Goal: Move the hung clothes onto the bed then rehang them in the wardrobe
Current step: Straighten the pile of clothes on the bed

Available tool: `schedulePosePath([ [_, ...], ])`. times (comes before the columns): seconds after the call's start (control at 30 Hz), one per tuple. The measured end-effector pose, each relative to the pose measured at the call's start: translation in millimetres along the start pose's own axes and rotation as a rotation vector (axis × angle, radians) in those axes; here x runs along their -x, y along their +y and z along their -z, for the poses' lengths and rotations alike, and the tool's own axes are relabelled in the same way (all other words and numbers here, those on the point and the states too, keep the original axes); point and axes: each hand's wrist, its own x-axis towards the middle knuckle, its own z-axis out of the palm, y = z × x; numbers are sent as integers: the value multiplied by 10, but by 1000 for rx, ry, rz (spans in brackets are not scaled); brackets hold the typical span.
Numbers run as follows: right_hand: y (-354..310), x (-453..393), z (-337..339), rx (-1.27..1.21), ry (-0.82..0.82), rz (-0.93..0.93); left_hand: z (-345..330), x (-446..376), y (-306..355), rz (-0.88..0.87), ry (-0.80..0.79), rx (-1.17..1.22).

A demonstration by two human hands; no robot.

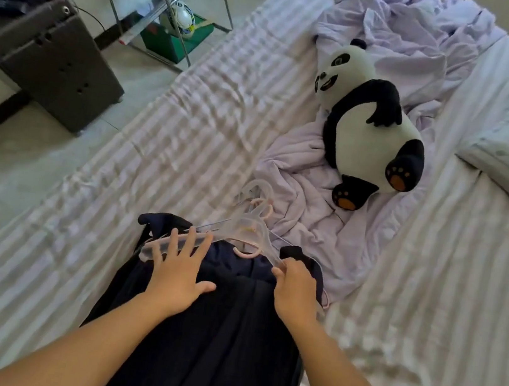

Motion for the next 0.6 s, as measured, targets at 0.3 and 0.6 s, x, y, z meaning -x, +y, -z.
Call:
schedulePosePath([
  [0.3, 66, 382, -308, 128, -20, 120, -188, -265, -77, 35, -117, 99],
  [0.6, -48, 327, -179, 295, -264, 34, -92, -222, 16, 90, -126, 197],
])
